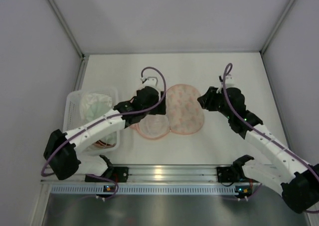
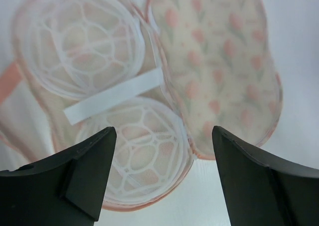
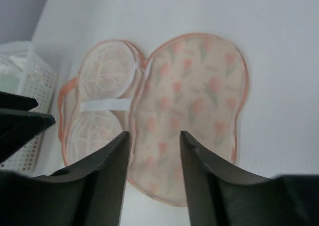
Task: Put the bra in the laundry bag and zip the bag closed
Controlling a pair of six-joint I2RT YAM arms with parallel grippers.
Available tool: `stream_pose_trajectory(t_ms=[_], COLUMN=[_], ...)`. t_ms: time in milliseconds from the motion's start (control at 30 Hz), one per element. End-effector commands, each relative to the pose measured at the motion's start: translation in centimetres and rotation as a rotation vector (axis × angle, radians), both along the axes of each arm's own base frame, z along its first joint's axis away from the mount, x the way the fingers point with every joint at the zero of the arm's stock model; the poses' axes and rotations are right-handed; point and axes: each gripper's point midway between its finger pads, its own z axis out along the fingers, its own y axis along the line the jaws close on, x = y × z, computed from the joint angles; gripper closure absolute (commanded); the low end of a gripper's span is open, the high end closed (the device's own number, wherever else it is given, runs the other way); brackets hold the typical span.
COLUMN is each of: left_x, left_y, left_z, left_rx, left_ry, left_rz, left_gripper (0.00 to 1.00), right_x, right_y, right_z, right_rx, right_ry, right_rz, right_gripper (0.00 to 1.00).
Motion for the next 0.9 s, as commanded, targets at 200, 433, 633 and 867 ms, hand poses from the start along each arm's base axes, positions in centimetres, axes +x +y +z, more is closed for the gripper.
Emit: stream_pose_trajectory(t_ms=[200, 433, 633, 867], left_x=[0.9, -2.1, -4.4, -2.9], left_y=[17.0, 27.5, 31.8, 31.4], left_z=[10.3, 6.2, 3.7, 3.8], left_rx=[0.012, 0.005, -0.065, -0.154], left_ry=[-0.121, 0.060, 0.104, 0.020], left_rz=[0.541, 0.853, 1.094, 1.079], left_gripper=[0.02, 0.03, 0.05, 0.12], right_x=[-2.1, -2.6, -2.4, -2.3], right_y=[3.3, 7.3, 8.1, 7.8], right_z=[5.1, 4.8, 4.2, 3.2], right_rx=[0.095, 0.099, 0.054, 0.035], right_ry=[-0.177, -0.164, -0.160, -0.142], right_rz=[0.247, 0.357, 0.374, 0.357], right_gripper=[0.27, 0.22, 0.21, 0.21])
